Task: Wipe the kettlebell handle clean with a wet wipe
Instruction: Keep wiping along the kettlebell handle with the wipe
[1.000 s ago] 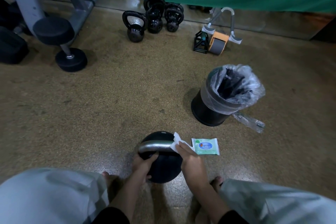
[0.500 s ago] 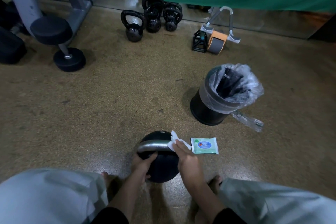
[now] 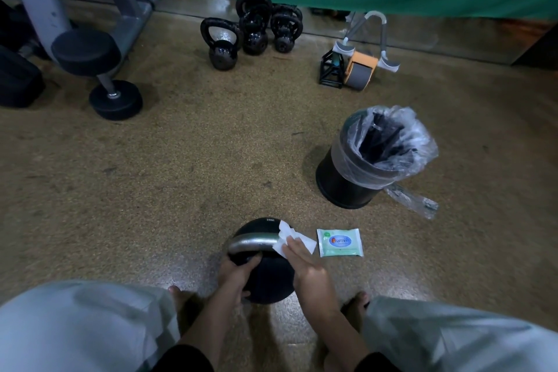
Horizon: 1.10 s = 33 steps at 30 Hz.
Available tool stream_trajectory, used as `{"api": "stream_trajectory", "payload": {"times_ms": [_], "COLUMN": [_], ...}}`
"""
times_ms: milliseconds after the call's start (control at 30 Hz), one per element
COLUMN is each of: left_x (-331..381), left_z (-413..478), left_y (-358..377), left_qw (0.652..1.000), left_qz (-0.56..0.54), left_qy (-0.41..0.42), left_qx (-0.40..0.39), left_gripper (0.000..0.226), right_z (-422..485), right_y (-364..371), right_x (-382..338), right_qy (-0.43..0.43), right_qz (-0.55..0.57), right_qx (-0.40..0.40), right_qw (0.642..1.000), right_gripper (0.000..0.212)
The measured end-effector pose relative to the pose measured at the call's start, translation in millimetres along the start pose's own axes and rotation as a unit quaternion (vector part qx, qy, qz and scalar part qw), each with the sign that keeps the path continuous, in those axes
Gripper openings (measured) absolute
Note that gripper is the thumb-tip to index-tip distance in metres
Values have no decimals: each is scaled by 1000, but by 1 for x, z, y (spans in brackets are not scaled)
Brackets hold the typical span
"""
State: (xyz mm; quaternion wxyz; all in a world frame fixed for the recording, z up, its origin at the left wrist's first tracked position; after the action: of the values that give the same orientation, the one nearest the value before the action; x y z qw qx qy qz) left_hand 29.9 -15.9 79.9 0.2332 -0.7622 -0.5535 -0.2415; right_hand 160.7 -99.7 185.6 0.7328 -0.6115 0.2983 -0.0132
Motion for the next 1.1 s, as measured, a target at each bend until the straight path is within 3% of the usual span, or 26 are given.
{"api": "stream_trajectory", "payload": {"times_ms": [200,400,567,800,900,1100], "left_x": [2,6,4,4,5,3], "left_z": [-2,-8,-5,-6,-6,-5], "left_y": [0,2,-1,1,0,-2], "left_qw": [1000,1000,1000,1000,1000,1000], "left_qz": [-13,-8,-8,-7,-13,13], "left_qy": [5,13,6,7,7,10], "left_qx": [-5,-5,-3,-4,-8,2], "left_gripper": [62,57,57,57,58,62], "right_z": [4,-11,-4,-7,10,34], "right_y": [-6,1,-5,-1,-11,-27], "right_x": [9,0,8,-2,4,-17], "right_qy": [38,-5,44,29,71,55], "right_qz": [2,-2,19,22,45,22], "right_qx": [5,-1,9,10,33,-31], "right_qw": [999,1000,999,999,996,998], "right_gripper": [69,67,67,69,66,56]}}
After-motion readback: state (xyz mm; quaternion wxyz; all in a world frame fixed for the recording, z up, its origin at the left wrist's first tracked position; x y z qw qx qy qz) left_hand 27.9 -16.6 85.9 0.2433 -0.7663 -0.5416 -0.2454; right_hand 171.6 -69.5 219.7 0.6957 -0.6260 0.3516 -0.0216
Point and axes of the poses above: each hand's wrist, its own z-axis towards the middle knuckle, its own y-axis out of the palm, x = y × z, the point moved 5 cm from there along z, towards the middle knuckle, and after that the axes turned 6 degrees about y, right-handed, at the moved point
